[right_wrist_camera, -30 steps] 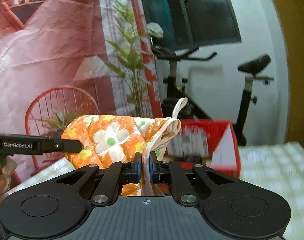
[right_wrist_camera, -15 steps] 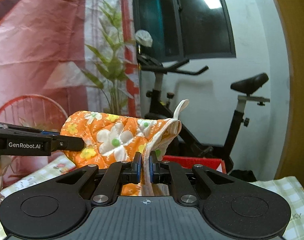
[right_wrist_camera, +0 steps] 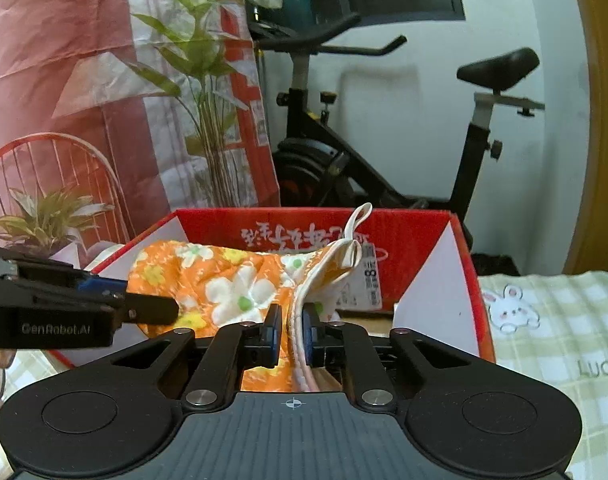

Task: Organize soft objects
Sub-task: 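Lower the oven mitt into the box and open both grippers, then move both grippers to the black eye mask on the pink towel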

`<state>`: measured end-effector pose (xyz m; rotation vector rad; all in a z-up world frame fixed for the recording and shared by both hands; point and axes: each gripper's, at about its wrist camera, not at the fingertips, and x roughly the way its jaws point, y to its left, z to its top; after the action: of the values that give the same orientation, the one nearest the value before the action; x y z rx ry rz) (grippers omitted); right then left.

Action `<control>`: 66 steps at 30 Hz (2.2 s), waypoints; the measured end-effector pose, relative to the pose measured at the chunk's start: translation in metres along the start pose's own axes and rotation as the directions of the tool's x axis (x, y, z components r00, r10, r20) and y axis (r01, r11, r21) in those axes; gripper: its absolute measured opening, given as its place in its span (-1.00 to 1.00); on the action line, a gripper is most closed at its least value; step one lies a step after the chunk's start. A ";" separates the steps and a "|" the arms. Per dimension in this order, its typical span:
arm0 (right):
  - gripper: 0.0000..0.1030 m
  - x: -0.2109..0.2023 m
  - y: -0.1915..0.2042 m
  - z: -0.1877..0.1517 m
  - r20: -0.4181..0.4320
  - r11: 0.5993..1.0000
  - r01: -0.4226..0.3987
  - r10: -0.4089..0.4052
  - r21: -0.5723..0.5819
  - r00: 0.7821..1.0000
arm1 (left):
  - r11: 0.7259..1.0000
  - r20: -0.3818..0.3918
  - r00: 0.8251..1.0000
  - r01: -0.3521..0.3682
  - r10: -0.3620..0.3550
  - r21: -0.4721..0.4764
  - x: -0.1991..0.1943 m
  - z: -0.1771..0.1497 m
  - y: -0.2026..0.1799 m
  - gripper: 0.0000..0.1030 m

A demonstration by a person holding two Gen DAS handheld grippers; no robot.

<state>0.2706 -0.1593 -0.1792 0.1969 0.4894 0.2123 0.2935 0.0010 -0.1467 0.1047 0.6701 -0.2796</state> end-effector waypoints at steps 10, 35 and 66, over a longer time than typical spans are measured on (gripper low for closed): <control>0.05 -0.015 0.003 -0.004 0.033 0.997 0.077 -0.077 -0.011 0.996 | 0.999 0.024 1.000 0.004 -0.005 0.034 -0.011 -0.004 -0.003 0.41; 0.99 -0.113 0.055 -0.106 0.147 0.999 0.036 -0.034 -0.011 0.989 | 0.974 0.075 0.997 -0.017 0.035 -0.226 -0.096 -0.099 0.010 0.94; 0.99 -0.071 0.057 -0.134 -0.015 0.992 0.102 -0.103 -0.071 0.995 | 0.915 -0.043 0.999 -0.029 0.013 -0.402 -0.047 -0.167 0.033 1.00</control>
<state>0.1355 -0.1041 -0.2497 0.1007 0.5079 0.1311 0.1684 0.0740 -0.2473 -0.2787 0.7531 -0.1140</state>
